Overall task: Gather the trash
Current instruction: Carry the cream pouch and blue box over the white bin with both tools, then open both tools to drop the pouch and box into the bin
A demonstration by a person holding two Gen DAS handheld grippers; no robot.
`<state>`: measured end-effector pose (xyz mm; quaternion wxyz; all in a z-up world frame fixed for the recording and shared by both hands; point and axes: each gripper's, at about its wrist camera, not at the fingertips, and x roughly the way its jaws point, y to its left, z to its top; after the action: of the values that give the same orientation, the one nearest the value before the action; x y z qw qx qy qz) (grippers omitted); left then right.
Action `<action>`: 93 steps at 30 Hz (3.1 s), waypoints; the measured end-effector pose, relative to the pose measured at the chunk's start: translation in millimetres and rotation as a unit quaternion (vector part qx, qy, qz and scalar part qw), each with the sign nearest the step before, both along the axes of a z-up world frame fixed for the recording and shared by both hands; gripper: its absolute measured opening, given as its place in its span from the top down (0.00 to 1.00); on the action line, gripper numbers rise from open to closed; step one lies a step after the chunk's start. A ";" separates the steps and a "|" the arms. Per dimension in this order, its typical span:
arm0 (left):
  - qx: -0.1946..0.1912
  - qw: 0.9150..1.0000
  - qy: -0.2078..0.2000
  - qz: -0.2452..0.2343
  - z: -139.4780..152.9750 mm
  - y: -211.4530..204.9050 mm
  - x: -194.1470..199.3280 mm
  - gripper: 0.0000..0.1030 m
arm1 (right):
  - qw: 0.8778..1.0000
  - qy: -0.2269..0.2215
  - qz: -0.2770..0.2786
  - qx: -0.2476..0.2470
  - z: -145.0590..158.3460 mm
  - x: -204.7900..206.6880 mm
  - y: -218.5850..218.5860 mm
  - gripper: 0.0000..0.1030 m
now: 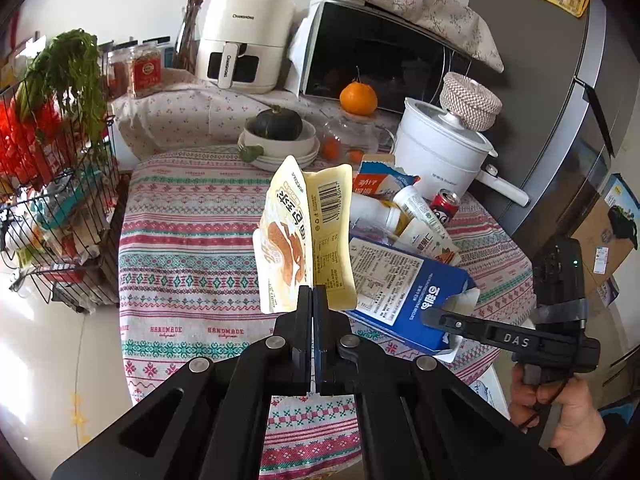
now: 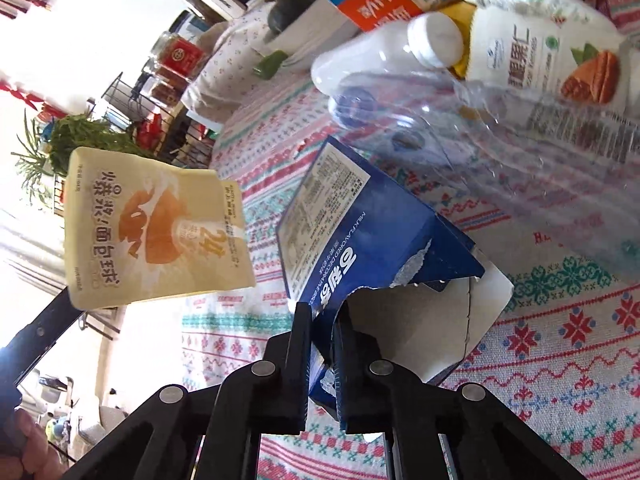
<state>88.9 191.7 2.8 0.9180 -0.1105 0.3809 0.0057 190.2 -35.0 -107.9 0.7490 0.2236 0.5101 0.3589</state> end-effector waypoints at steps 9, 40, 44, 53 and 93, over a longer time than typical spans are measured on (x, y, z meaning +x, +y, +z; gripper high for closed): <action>-0.008 0.999 -0.019 -0.033 11.2 -26.6 -2.3 1.00 | 0.997 -0.063 -0.030 0.018 56.9 -23.9 -48.9 0.98; -0.031 0.956 -0.014 -0.290 3.0 -286.7 16.6 1.00 | 0.960 -0.044 -0.258 -0.094 81.3 -104.8 -319.5 0.98; -0.023 0.946 -0.004 -0.322 -10.7 -321.4 13.1 1.00 | 0.951 -0.034 -0.281 -0.127 75.5 -112.6 -335.8 0.97; -0.002 0.927 0.035 -0.373 -54.8 -379.9 13.6 1.00 | 0.939 0.008 -0.302 -0.165 52.6 -115.3 -356.1 0.97; 0.068 0.911 0.138 -0.383 -151.3 -424.4 26.8 0.39 | 0.918 0.129 -0.294 -0.233 -15.3 -109.3 -375.2 0.90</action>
<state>115.8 -232.7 -148.5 0.7936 0.1085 0.5151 -0.3050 80.9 -410.3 -123.3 0.7791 0.2270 0.5830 -0.0391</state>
